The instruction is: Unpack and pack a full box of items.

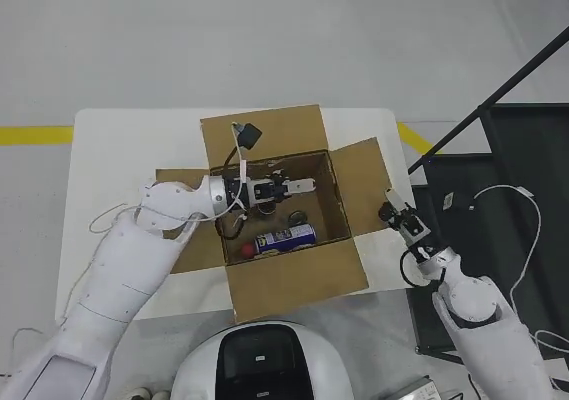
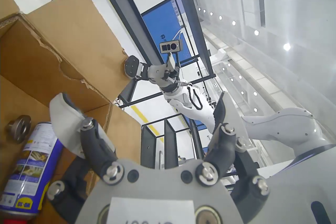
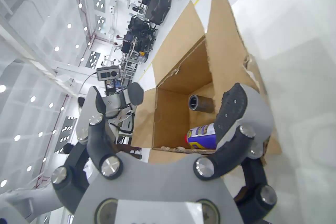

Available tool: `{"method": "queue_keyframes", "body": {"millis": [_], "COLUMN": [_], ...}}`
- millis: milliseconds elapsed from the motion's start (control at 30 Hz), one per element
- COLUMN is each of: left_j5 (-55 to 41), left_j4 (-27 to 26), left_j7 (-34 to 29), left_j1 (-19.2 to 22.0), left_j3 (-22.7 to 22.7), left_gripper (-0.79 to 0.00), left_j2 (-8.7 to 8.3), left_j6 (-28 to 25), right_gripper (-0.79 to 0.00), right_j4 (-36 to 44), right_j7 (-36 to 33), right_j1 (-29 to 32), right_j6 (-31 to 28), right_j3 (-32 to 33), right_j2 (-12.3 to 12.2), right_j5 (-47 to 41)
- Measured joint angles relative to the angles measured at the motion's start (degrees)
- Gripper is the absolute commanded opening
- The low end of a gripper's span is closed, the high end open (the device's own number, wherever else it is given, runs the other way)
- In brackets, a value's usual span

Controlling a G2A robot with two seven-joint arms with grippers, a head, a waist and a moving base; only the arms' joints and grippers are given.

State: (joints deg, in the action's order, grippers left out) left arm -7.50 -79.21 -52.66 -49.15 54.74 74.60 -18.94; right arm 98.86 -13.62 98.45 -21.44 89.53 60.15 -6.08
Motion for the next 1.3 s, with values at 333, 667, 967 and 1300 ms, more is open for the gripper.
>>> {"method": "queue_keyframes", "body": {"millis": [333, 667, 967, 1300], "left_j5": [3.6, 5.9, 2.2, 0.6], "left_j4": [-8.6, -12.6, -13.1, -13.8], "left_j7": [-1.3, -0.5, -1.4, -5.1], "left_j1": [-5.7, -9.0, -11.6, -15.9], "left_j3": [6.5, 15.9, 23.9, 30.4], "left_gripper": [0.000, 0.000, 0.000, 0.000], "left_j2": [-2.34, -4.58, -6.16, -7.84], "left_j6": [2.5, 6.2, 6.6, 6.0], "right_gripper": [0.000, 0.000, 0.000, 0.000], "right_j4": [-3.4, -1.5, -2.2, 0.5], "right_j7": [-0.4, -11.0, -13.2, -7.1], "right_j1": [-4.9, -5.1, -9.3, -12.4], "right_j6": [10.7, 11.2, 12.7, 15.6], "right_j3": [-6.1, -8.7, -14.1, -16.0], "right_j2": [0.7, 0.8, 1.7, 2.1], "right_j5": [10.5, 8.9, 8.0, 18.2]}}
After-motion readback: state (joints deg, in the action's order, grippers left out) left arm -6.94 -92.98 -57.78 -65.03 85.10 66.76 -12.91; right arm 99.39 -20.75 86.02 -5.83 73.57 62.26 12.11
